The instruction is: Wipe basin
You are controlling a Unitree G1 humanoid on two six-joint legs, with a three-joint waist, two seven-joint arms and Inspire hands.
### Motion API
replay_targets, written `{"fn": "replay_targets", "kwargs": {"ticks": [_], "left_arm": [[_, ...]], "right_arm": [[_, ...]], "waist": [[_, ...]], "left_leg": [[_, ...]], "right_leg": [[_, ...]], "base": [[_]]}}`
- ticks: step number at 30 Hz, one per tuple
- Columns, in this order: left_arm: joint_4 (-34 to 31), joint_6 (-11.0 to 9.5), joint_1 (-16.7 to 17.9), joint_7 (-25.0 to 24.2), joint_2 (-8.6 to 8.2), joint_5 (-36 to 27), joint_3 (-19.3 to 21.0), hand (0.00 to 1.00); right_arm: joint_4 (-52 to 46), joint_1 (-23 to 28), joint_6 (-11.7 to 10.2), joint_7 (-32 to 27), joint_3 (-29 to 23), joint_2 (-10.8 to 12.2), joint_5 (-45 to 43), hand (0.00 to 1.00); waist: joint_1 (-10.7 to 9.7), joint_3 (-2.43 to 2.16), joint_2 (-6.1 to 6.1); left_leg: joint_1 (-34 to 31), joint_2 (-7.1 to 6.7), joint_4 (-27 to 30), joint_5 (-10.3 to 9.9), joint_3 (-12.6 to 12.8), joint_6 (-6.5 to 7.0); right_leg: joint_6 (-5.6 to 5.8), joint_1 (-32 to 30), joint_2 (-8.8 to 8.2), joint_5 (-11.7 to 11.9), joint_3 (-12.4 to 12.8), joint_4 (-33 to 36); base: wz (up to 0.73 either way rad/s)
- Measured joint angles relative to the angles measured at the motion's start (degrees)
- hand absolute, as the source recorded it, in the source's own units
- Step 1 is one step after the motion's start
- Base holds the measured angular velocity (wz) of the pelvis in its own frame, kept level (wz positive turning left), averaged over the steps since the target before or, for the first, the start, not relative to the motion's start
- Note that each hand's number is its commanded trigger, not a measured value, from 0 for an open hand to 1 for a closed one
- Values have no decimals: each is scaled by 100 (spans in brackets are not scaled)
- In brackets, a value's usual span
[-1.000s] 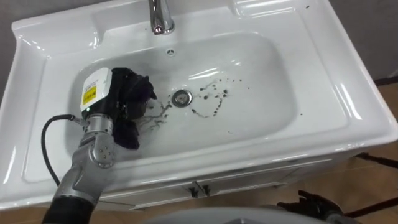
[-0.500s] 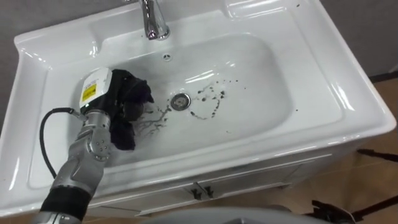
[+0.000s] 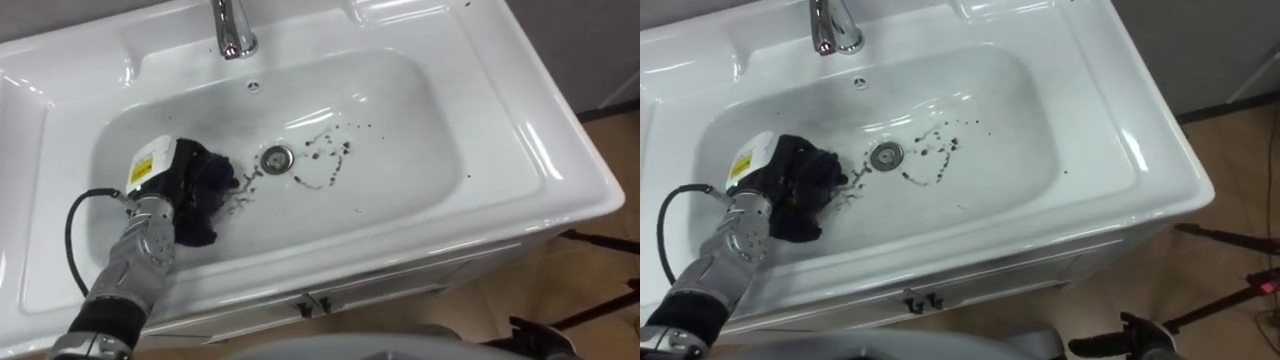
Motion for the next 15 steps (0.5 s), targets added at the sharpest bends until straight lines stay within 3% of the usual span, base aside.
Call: {"fn": "replay_targets", "kwargs": {"ticks": [2,10,15], "left_arm": [[85,-11,0,11,-16,8,0,100],[656,-184,-39,197,-40,163,22,100],[811,-299,-39,308,-72,435,75,100]], "right_arm": [[-56,8,14,-22,-20,-1,4,0],[-195,-16,24,-83,-20,0,-28,0],[-194,90,180,-89,-78,-7,-237,0]], "waist": [[-2,-26,43],[-7,-21,59],[104,-31,55]], "left_leg": [[13,2,-7,0,8,0],[107,-5,-14,-1,15,-1],[155,9,-36,9,33,-18]], "right_leg": [[0,6,1,0,-1,1],[-26,77,-6,-59,10,6],[-40,52,3,-89,22,8]], "base": [[-3],[0],[-1]]}}
